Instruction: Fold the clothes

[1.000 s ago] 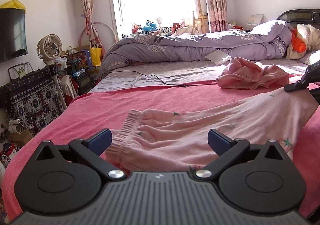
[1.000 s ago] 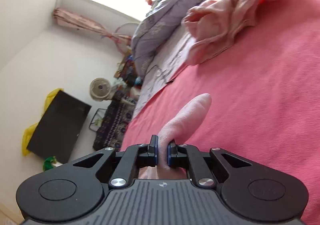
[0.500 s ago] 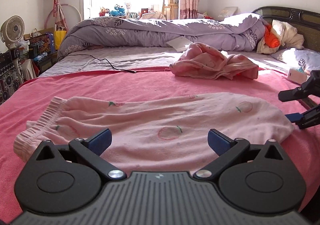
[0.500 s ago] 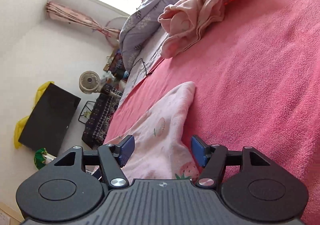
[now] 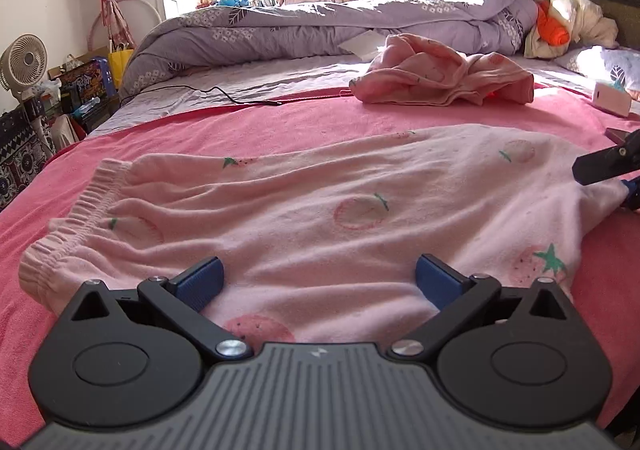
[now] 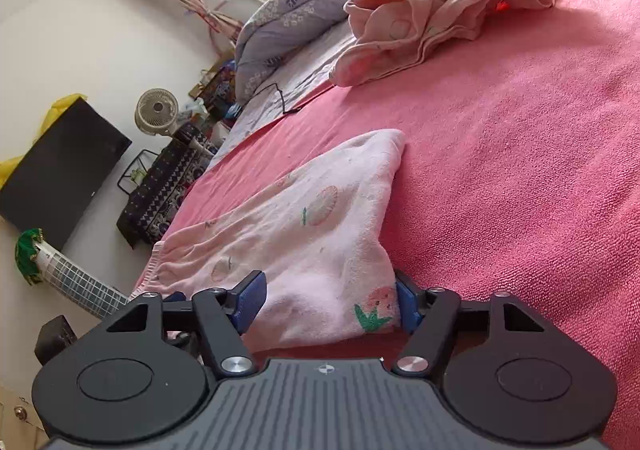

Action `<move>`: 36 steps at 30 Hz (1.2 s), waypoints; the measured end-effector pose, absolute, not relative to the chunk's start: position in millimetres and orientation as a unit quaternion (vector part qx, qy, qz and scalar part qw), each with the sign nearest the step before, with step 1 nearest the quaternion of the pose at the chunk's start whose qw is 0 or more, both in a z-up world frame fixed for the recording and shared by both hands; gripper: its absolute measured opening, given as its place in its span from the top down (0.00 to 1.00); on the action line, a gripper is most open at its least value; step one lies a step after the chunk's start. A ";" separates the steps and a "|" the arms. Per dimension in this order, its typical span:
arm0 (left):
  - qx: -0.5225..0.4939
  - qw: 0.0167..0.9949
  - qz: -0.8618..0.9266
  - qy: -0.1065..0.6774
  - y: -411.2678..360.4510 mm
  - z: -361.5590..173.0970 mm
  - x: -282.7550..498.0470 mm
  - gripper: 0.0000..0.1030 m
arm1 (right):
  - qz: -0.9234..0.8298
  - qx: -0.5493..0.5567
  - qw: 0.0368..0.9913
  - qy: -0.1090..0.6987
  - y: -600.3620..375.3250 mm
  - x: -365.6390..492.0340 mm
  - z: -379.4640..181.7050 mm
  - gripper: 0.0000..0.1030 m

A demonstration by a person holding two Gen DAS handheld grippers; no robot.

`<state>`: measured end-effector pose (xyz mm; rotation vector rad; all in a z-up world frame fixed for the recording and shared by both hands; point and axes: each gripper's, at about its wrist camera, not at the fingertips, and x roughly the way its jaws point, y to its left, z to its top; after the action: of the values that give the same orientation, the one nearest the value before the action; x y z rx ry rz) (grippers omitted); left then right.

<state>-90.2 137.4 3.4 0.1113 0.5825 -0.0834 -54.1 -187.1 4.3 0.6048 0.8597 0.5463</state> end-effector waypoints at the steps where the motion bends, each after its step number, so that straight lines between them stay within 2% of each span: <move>1: 0.051 0.956 -0.043 0.286 139.7 6.4 -91.5 0.00 | 0.250 0.291 0.828 0.408 -189.6 -55.8 3.4 0.56; 2: 0.049 0.957 -0.039 0.285 143.2 9.4 -92.4 0.00 | 0.245 0.299 0.826 0.411 -192.8 -57.7 2.3 0.64; 4: 0.052 0.958 -0.015 0.281 155.2 8.7 -91.6 0.00 | 0.239 0.317 0.819 0.413 -199.5 -61.2 -0.9 0.69; 9: 0.061 0.959 0.046 0.272 185.2 7.0 -89.6 0.00 | 0.232 0.360 0.806 0.410 -205.8 -62.8 -13.2 0.71; 12: 0.091 0.960 0.053 0.259 185.8 6.4 -95.8 0.00 | 0.220 0.374 0.802 0.411 -204.2 -60.7 -16.4 0.77; 16: 0.010 0.968 0.045 0.248 221.4 14.9 -112.7 0.00 | 0.207 0.377 0.806 0.407 -204.8 -61.3 -4.6 0.81; 22: -0.111 0.967 0.033 0.228 274.8 27.6 -138.0 0.01 | 0.217 0.320 0.837 0.388 -169.1 -56.0 43.3 0.83; 27: -0.209 0.955 0.027 0.208 320.3 37.8 -161.0 0.00 | 0.263 0.249 0.850 0.384 -99.4 -40.8 83.8 0.83; 30: -0.231 0.951 0.068 0.195 352.1 36.0 -188.0 0.01 | 0.313 0.204 0.845 0.383 -33.8 -33.1 98.3 0.83; 36: -0.243 0.940 0.115 0.209 387.2 17.3 -218.4 0.01 | 0.411 0.098 0.809 0.408 114.0 -51.9 76.3 0.83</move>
<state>-218.4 387.2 17.3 -0.4966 0.4257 0.2340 -51.9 114.0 76.3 0.2104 0.8732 0.8797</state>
